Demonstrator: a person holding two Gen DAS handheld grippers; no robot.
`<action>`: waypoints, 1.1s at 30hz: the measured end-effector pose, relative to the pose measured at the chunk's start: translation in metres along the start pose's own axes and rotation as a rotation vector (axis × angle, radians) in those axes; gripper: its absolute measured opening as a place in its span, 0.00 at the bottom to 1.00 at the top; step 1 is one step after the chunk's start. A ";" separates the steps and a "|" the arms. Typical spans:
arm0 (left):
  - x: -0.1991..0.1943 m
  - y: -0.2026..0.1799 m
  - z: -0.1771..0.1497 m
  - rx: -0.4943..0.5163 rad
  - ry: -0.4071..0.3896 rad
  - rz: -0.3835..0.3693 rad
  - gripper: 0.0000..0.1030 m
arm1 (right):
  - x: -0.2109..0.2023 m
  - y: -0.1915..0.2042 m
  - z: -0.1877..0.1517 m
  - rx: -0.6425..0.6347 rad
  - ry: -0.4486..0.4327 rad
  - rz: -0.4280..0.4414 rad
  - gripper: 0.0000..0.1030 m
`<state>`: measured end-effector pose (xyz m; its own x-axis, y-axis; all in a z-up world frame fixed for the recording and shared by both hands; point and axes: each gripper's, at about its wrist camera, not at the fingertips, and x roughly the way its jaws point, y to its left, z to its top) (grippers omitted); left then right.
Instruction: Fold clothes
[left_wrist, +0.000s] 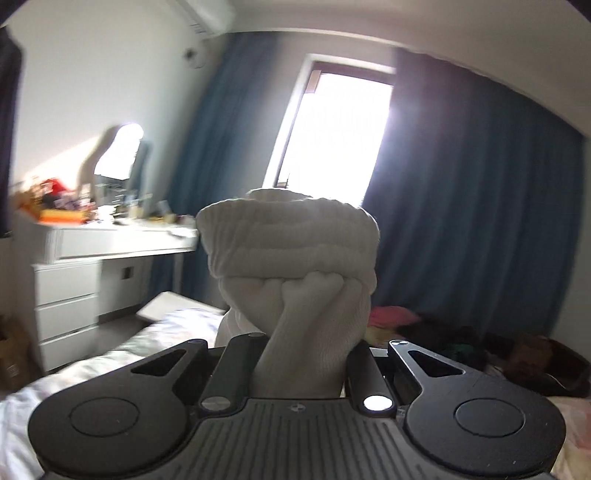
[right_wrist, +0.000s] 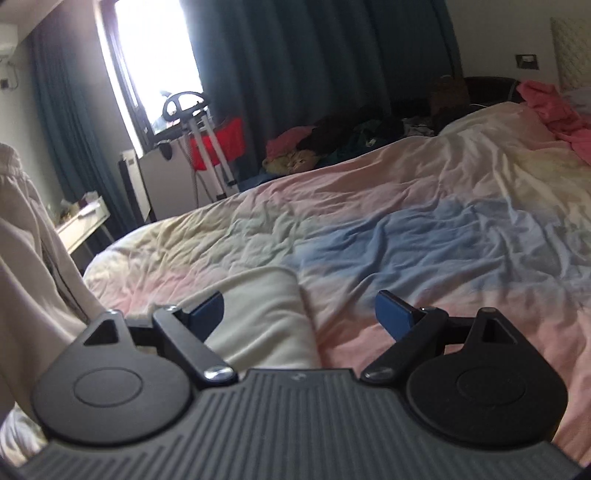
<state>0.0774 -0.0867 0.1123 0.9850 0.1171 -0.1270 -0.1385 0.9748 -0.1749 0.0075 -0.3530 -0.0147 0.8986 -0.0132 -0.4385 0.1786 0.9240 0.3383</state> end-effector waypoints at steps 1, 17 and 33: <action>0.003 -0.027 -0.010 0.037 -0.006 -0.026 0.12 | -0.001 -0.013 0.002 0.039 -0.011 -0.011 0.88; 0.045 -0.143 -0.209 0.395 0.509 -0.229 0.35 | 0.013 -0.113 -0.003 0.440 -0.022 0.037 0.88; -0.027 0.013 -0.155 0.248 0.557 -0.484 0.99 | 0.043 -0.080 -0.019 0.451 0.192 0.197 0.88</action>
<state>0.0332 -0.1061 -0.0384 0.7235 -0.3811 -0.5755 0.3855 0.9147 -0.1211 0.0244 -0.4206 -0.0765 0.8508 0.2536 -0.4603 0.2060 0.6448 0.7361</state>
